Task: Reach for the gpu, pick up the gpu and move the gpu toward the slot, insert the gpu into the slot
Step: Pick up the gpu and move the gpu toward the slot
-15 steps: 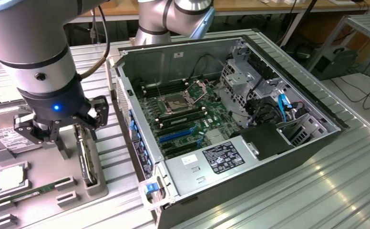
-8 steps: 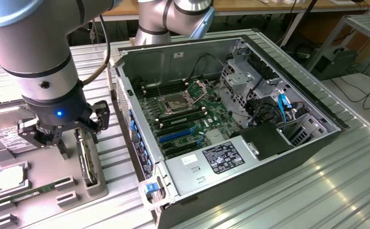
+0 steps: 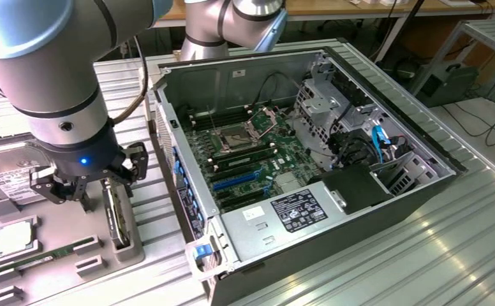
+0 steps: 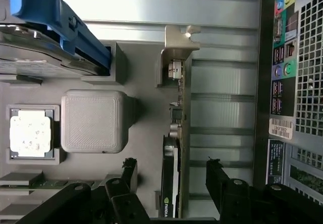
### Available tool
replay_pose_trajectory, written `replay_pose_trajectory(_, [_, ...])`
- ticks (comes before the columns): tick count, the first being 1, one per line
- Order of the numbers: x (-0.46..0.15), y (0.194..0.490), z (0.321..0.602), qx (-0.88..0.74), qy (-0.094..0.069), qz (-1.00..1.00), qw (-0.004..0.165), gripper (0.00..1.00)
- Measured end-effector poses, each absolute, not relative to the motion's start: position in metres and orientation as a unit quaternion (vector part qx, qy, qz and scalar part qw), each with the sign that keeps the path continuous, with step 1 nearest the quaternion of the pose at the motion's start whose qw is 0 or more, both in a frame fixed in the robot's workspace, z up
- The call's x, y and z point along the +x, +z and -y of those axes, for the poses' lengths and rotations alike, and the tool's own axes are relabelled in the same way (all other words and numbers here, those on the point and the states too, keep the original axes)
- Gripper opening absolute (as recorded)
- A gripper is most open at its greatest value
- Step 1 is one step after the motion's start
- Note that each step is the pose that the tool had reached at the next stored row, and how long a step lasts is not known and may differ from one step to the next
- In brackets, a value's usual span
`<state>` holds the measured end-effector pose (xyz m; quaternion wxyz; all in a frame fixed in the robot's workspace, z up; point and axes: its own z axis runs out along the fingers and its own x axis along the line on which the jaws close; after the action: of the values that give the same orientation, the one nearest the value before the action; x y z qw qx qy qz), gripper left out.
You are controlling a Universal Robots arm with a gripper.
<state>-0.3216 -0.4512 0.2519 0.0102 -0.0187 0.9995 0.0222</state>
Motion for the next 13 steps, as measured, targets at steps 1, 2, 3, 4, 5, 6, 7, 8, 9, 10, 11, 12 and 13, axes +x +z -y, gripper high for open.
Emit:
replay_pose_trajectory(1, [-0.322, 0.25, 0.451, -0.019, 0.022, -1.0, 0.01, 0.66])
replay_pose_trajectory(2, [-0.322, 0.248, 0.451, -0.019, 0.022, -1.0, 0.01, 0.66])
replay_pose_trajectory(3, [-0.322, 0.247, 0.451, -0.019, 0.022, -1.0, 0.01, 0.66])
replay_pose_trajectory(4, [-0.322, 0.245, 0.451, -0.019, 0.022, -1.0, 0.01, 0.66])
replay_pose_trajectory(5, [-0.322, 0.243, 0.451, -0.019, 0.022, -1.0, 0.01, 0.66])
replay_pose_trajectory(6, [-0.322, 0.241, 0.451, -0.019, 0.022, -1.0, 0.01, 0.66])
replay_pose_trajectory(7, [-0.322, 0.239, 0.451, -0.019, 0.022, -1.0, 0.01, 0.66])
replay_pose_trajectory(8, [-0.322, 0.237, 0.451, -0.019, 0.022, -1.0, 0.01, 0.66])
replay_pose_trajectory(9, [-0.322, 0.235, 0.451, -0.019, 0.022, -1.0, 0.01, 0.66])
replay_pose_trajectory(10, [-0.322, 0.234, 0.451, -0.019, 0.022, -1.0, 0.01, 0.66])
replay_pose_trajectory(11, [-0.322, 0.232, 0.451, -0.019, 0.022, -1.0, 0.01, 0.66])
replay_pose_trajectory(12, [-0.322, 0.23, 0.451, -0.019, 0.022, -1.0, 0.01, 0.66])
replay_pose_trajectory(13, [-0.322, 0.228, 0.451, -0.019, 0.022, -1.0, 0.01, 0.66])
